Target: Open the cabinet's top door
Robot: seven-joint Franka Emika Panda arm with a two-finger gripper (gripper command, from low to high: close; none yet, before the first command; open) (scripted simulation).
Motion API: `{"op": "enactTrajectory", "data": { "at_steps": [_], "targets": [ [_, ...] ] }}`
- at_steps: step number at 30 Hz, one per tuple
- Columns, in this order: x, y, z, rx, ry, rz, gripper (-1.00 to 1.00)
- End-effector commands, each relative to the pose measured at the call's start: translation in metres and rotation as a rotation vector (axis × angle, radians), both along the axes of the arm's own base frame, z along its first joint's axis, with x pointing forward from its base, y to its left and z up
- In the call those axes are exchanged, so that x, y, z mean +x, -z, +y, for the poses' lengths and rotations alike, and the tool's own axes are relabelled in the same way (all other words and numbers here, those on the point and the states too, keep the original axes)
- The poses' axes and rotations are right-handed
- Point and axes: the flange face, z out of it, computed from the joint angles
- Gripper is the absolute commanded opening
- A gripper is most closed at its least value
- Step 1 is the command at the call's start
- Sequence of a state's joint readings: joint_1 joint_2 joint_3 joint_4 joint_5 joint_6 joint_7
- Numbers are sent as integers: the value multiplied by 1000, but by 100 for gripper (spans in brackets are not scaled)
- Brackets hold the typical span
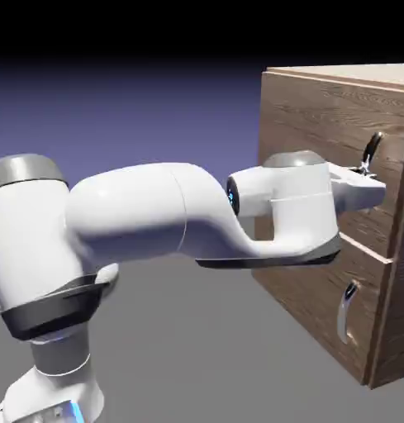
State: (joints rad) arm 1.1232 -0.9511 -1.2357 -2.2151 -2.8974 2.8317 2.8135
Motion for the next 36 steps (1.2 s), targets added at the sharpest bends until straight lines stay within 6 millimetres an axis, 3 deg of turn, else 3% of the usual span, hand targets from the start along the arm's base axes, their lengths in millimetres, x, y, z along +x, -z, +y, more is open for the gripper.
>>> {"op": "enactTrajectory", "data": {
  "at_steps": [1, 10, 21, 36],
  "targets": [
    [-7, 0, 3, 0, 16, 0, -100],
    [-78, 0, 35, 0, 178, 0, -100],
    [-165, 0, 97, 0, 399, 0, -100],
    [-238, 0, 179, 0, 628, 0, -100]
  ]
}}
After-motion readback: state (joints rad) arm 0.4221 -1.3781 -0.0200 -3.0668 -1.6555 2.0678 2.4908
